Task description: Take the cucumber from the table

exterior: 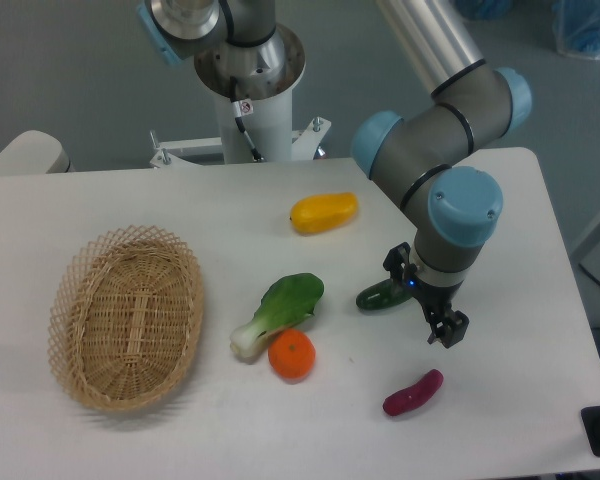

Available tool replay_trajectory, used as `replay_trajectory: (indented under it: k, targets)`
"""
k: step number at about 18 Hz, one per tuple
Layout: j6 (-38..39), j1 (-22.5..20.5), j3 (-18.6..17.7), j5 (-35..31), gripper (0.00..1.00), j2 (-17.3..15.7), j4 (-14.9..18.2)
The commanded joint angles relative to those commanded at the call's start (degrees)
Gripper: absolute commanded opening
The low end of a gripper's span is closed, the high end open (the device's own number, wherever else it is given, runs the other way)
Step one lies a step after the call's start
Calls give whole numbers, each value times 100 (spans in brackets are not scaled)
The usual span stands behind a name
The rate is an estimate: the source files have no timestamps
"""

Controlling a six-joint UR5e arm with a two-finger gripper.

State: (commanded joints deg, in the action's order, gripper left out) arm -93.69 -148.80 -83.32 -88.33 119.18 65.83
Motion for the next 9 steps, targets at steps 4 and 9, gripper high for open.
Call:
replay_trajectory:
  k: [4,9]
  targets:
    - [-17,18,8,0,100,9,-9]
    - [0,9,44,-9,100,61,0]
